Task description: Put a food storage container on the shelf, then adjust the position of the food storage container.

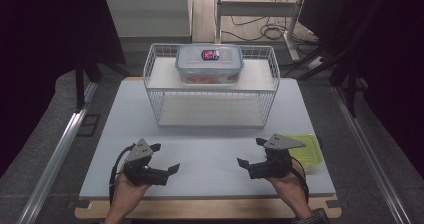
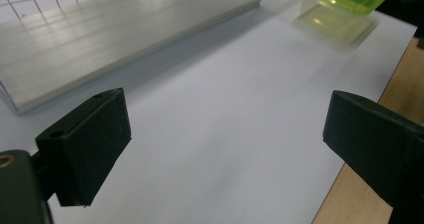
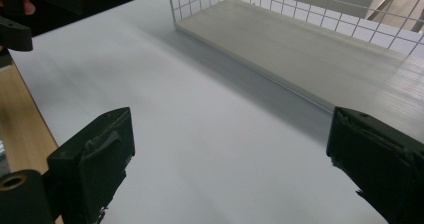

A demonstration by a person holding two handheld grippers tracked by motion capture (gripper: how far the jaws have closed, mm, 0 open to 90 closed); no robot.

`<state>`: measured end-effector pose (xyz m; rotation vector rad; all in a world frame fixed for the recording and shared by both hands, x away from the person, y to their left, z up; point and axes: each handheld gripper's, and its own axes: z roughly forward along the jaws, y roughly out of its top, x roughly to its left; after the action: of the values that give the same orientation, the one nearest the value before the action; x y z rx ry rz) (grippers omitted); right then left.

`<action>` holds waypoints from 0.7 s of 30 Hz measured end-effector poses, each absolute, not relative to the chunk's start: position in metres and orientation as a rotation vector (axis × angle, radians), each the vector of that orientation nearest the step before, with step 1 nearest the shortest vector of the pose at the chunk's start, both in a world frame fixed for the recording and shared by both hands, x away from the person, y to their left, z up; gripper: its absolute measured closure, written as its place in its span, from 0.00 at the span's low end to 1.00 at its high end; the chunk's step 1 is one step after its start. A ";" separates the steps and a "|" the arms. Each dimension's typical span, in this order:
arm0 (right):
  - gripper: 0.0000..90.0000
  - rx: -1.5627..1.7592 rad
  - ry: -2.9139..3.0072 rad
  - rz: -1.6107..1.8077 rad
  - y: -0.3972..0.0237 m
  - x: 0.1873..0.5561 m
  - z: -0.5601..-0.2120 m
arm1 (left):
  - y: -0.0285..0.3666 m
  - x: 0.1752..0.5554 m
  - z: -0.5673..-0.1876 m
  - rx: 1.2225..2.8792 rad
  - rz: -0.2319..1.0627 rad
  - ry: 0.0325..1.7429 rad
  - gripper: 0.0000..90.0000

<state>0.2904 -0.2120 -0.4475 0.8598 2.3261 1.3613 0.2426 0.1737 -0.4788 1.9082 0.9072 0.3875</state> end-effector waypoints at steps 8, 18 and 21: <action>0.06 0.828 2.313 1.341 -0.210 0.276 -0.461 | 0.174 0.226 -0.491 1.935 0.417 0.916 0.05; 0.05 0.844 2.343 1.260 -0.214 0.274 -0.477 | 0.174 0.212 -0.510 2.009 0.437 0.922 0.04; 0.04 0.886 2.331 1.245 -0.216 0.276 -0.477 | 0.176 0.213 -0.511 1.995 0.441 0.926 0.04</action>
<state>0.2757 -0.2162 -0.4768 0.8865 2.3311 1.2452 0.2133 0.1759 -0.5105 1.9946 0.9265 0.4410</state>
